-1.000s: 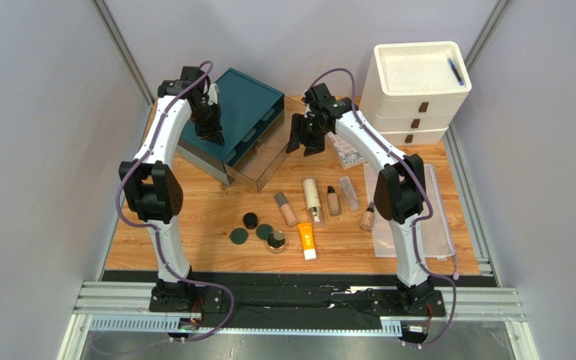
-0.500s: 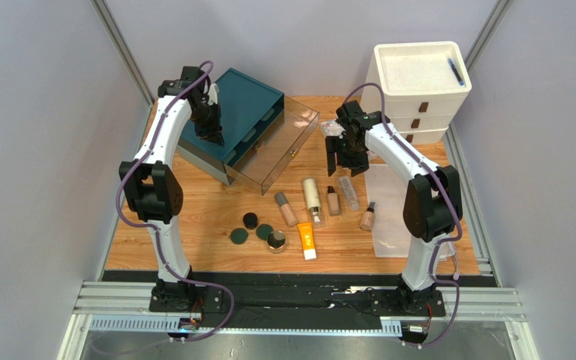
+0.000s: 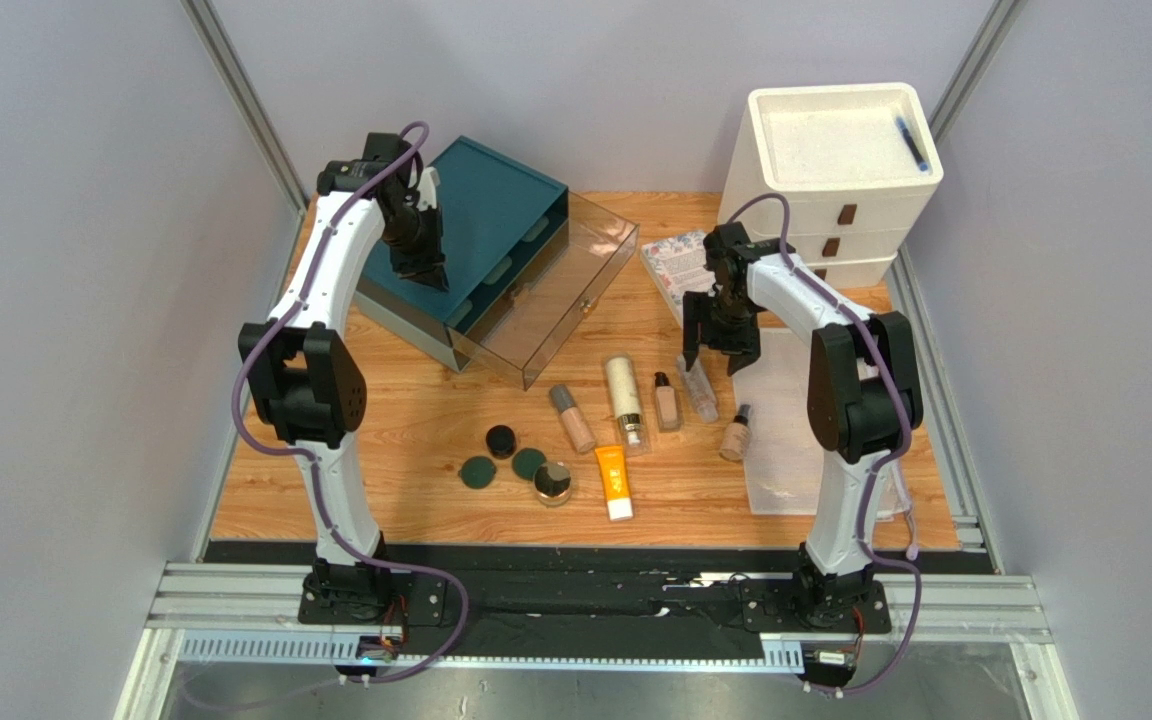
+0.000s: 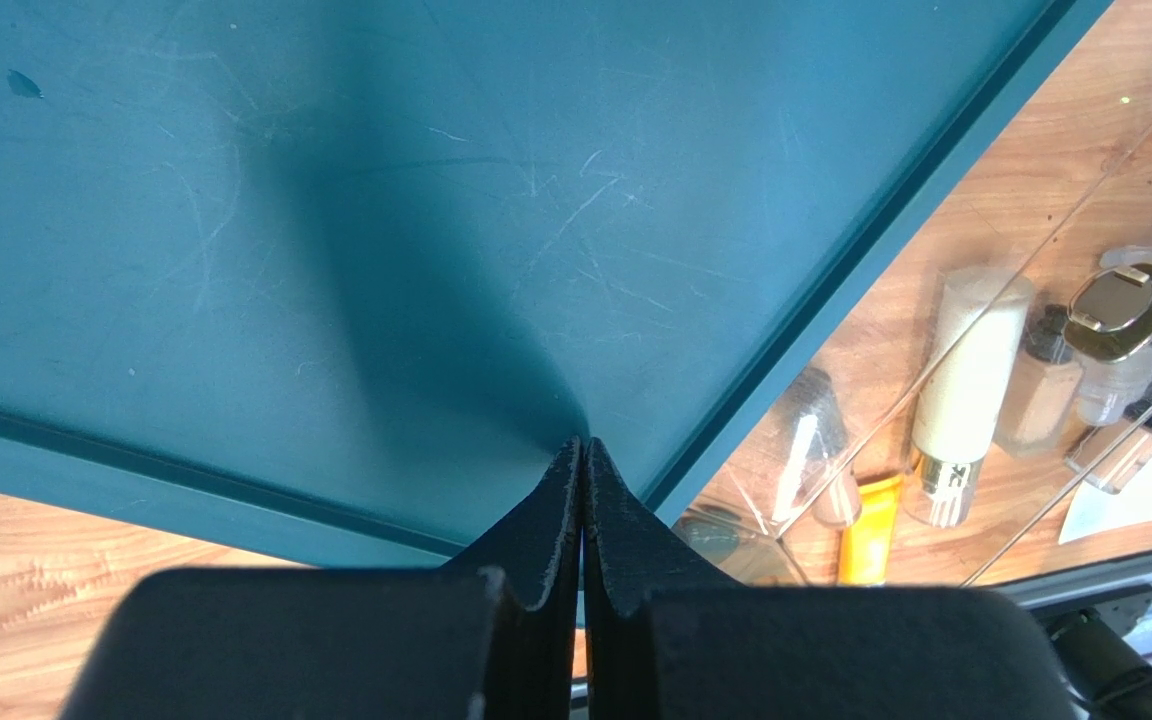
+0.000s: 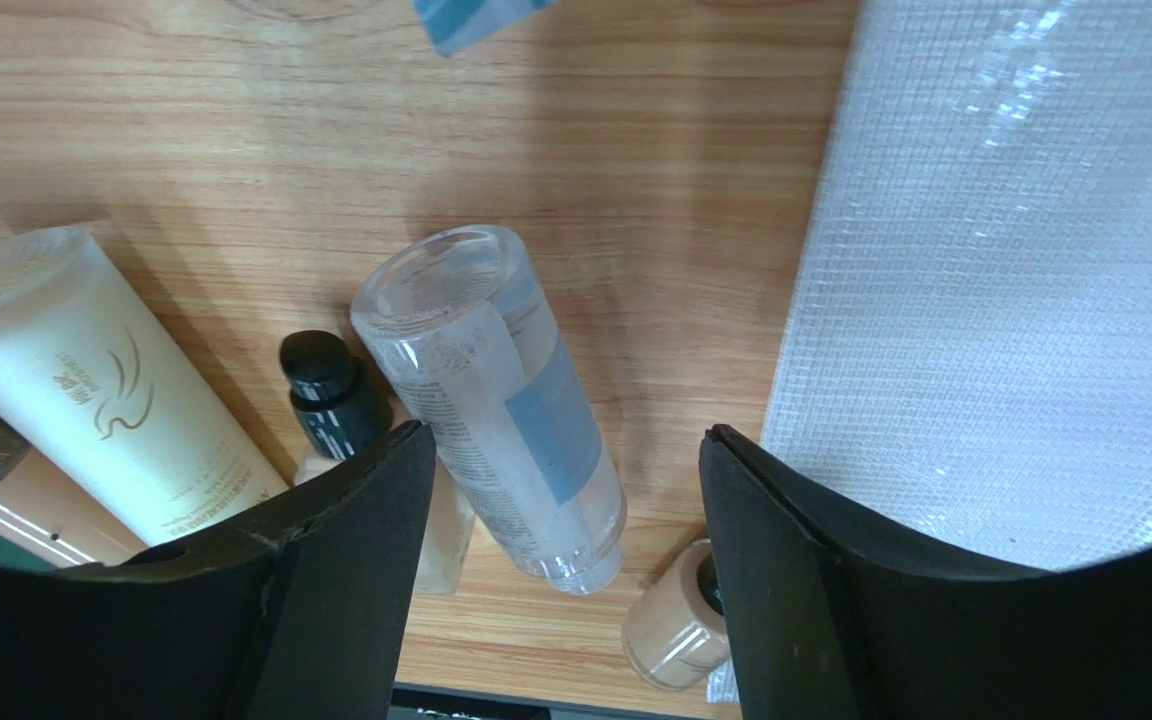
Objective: Organize the makeup
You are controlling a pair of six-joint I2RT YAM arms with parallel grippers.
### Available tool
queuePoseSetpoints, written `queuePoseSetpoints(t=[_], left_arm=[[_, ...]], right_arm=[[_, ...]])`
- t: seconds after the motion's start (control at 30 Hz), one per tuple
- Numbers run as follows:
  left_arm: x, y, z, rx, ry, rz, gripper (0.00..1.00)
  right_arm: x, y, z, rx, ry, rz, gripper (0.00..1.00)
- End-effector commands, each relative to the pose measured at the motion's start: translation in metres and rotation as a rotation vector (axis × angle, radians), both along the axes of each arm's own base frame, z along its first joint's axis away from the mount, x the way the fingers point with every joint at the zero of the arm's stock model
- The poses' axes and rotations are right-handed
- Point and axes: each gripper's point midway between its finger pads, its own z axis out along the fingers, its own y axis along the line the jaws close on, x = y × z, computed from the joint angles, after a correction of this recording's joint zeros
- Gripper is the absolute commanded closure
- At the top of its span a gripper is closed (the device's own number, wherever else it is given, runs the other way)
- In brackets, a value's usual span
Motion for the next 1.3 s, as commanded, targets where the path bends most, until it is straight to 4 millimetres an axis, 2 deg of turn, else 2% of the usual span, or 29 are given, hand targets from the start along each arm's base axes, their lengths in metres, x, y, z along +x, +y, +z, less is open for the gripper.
queuePoseSetpoints(t=[0.0, 0.13, 0.2, 0.27, 0.3, 0.33, 0.4, 0.43, 0.5, 0.63, 0.7, 0.73, 0.77, 0.83, 0.87, 1.0, 1.03, 1.2, 1.27], left_arm=[[-0.024, 0.016, -0.039, 0.103, 0.157, -0.021, 1.00], [-0.023, 0.016, -0.040, 0.101, 0.163, -0.021, 1.00], [-0.023, 0.014, -0.041, 0.094, 0.165, -0.022, 1.00], [-0.023, 0.014, -0.042, 0.091, 0.169, -0.021, 1.00], [-0.022, 0.013, -0.043, 0.090, 0.170, -0.018, 1.00], [-0.023, 0.013, -0.043, 0.090, 0.171, -0.018, 1.00], [-0.022, 0.013, -0.042, 0.090, 0.168, -0.020, 1.00], [-0.022, 0.013, -0.042, 0.091, 0.167, -0.018, 1.00], [-0.022, 0.013, -0.042, 0.090, 0.167, -0.016, 1.00], [-0.021, 0.011, -0.042, 0.082, 0.165, -0.012, 1.00], [-0.021, 0.010, -0.041, 0.084, 0.163, -0.015, 1.00], [-0.020, 0.010, -0.040, 0.084, 0.157, -0.014, 1.00], [-0.021, 0.010, -0.041, 0.086, 0.158, -0.015, 1.00], [-0.021, 0.010, -0.041, 0.092, 0.155, -0.010, 1.00], [-0.021, 0.009, -0.043, 0.089, 0.158, -0.011, 1.00], [-0.021, 0.007, -0.043, 0.082, 0.155, -0.013, 1.00], [-0.021, 0.006, -0.044, 0.081, 0.158, -0.014, 1.00], [-0.020, 0.000, -0.045, 0.067, 0.160, -0.016, 1.00], [-0.020, -0.002, -0.045, 0.066, 0.162, -0.018, 1.00]], right_arm=[[0.016, 0.007, -0.019, 0.006, -0.016, -0.001, 0.33], [0.013, 0.008, -0.025, 0.010, -0.007, 0.002, 0.36], [0.008, 0.005, -0.035, -0.004, 0.019, 0.005, 0.37], [0.005, 0.003, -0.042, -0.015, 0.037, 0.007, 0.42], [0.003, 0.002, -0.046, -0.020, 0.043, 0.007, 0.50], [0.000, -0.001, -0.050, -0.033, 0.053, 0.001, 0.73], [0.002, -0.002, -0.047, -0.040, 0.031, -0.011, 0.94], [0.002, -0.004, -0.046, -0.050, 0.027, -0.016, 1.00], [0.004, -0.006, -0.039, -0.055, 0.009, -0.018, 1.00], [0.010, -0.005, -0.012, -0.051, -0.042, -0.018, 1.00], [0.020, 0.002, 0.014, -0.001, -0.101, -0.018, 1.00], [0.022, 0.009, 0.024, 0.042, -0.119, -0.016, 1.00], [0.029, 0.016, 0.046, 0.085, -0.175, -0.011, 1.00], [0.037, 0.033, 0.070, 0.183, -0.233, 0.012, 1.00], [0.045, 0.040, 0.091, 0.224, -0.285, 0.015, 1.00], [0.065, 0.078, 0.143, 0.445, -0.404, 0.078, 1.00], [0.076, 0.086, 0.154, 0.489, -0.453, 0.090, 1.00], [0.109, 0.136, 0.195, 0.739, -0.534, 0.150, 1.00], [0.117, 0.153, 0.203, 0.802, -0.542, 0.162, 1.00]])
